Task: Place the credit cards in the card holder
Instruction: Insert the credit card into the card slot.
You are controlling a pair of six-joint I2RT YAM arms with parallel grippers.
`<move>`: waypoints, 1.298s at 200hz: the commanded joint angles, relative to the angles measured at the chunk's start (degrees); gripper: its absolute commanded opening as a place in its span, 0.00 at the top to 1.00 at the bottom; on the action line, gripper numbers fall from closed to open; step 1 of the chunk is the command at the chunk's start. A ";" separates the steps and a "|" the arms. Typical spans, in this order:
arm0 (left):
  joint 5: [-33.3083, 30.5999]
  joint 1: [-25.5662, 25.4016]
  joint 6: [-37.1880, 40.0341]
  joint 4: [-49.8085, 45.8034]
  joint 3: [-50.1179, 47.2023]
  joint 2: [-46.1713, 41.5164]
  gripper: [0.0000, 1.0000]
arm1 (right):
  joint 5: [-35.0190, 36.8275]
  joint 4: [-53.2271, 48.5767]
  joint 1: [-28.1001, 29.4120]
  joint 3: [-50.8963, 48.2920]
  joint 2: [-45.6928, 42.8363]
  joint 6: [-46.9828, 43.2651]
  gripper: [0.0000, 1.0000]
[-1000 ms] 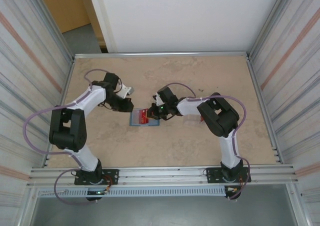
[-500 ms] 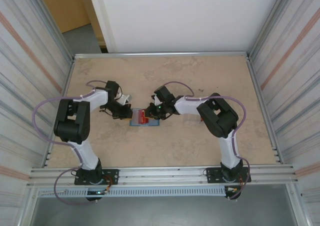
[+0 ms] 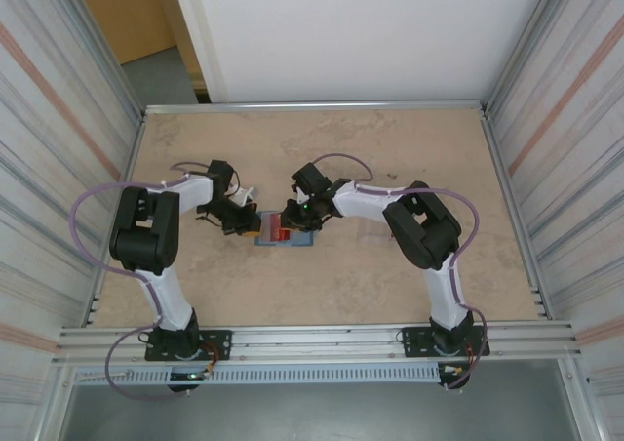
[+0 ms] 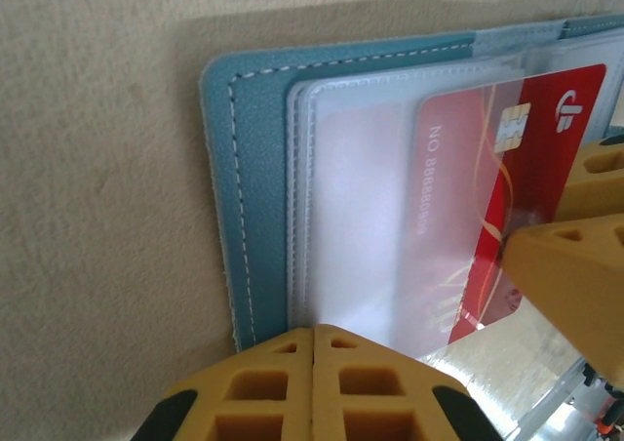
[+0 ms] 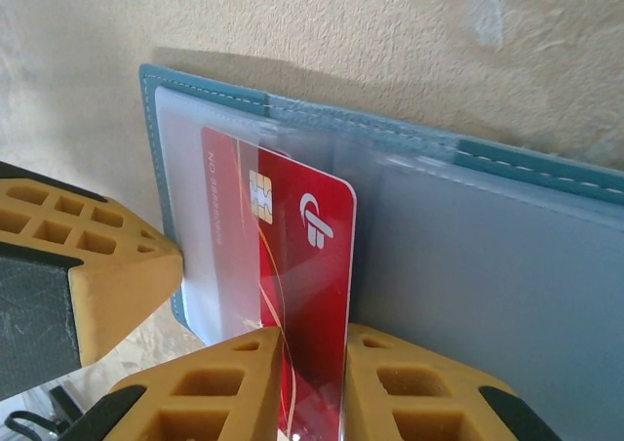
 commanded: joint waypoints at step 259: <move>0.21 0.09 0.39 -1.22 1.37 1.30 1.00 | 1.73 -11.39 0.55 6.20 -1.95 -5.07 0.63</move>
